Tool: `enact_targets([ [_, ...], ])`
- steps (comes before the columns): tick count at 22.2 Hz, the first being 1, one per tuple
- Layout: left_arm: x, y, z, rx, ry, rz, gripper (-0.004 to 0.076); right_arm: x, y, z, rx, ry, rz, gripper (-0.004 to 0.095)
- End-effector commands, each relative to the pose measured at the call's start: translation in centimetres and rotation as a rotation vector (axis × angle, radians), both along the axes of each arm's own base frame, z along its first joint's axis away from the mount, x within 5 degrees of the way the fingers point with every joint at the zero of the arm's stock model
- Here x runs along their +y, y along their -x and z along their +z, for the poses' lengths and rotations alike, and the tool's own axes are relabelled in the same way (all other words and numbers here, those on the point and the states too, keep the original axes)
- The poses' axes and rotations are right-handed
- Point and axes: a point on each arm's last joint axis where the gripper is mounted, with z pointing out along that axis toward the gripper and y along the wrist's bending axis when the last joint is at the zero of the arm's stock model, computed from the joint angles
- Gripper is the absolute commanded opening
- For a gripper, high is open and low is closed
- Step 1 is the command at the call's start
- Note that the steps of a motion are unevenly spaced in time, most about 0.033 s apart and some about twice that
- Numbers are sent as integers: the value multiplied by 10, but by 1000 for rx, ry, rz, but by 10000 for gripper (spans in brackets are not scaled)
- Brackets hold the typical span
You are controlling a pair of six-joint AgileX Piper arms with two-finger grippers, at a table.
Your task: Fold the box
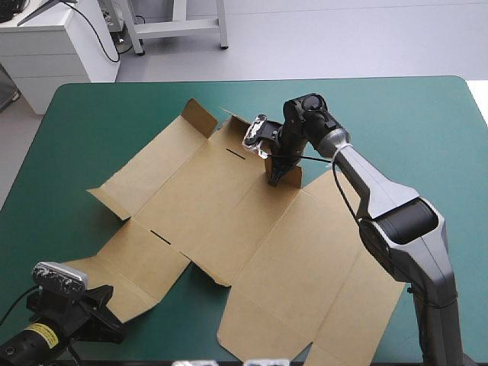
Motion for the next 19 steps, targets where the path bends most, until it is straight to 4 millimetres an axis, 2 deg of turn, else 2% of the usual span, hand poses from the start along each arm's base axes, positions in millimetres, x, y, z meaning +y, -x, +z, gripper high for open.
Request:
enact_targets([
  [1, -2, -3, 10, -62, 29, 0, -8, 13, 12, 35, -111, -64, 134, -18],
  [5, -2, -3, 10, -62, 29, 0, -8, 36, 21, 40, -165, -81, 230, -19],
  [9, -2, -3, 10, -62, 29, 0, -8, 74, 43, 49, -244, -98, 365, -19],
  [11, -2, -3, 10, -62, 29, 0, -8, 84, 49, 49, -259, -109, 385, -20],
  [15, -2, -3, 10, -62, 29, 0, -8, 92, 55, 50, -263, -112, 402, -20],
  [19, -2, -3, 10, -62, 29, 0, -8, 87, 46, 51, -335, -49, 344, -20],
])
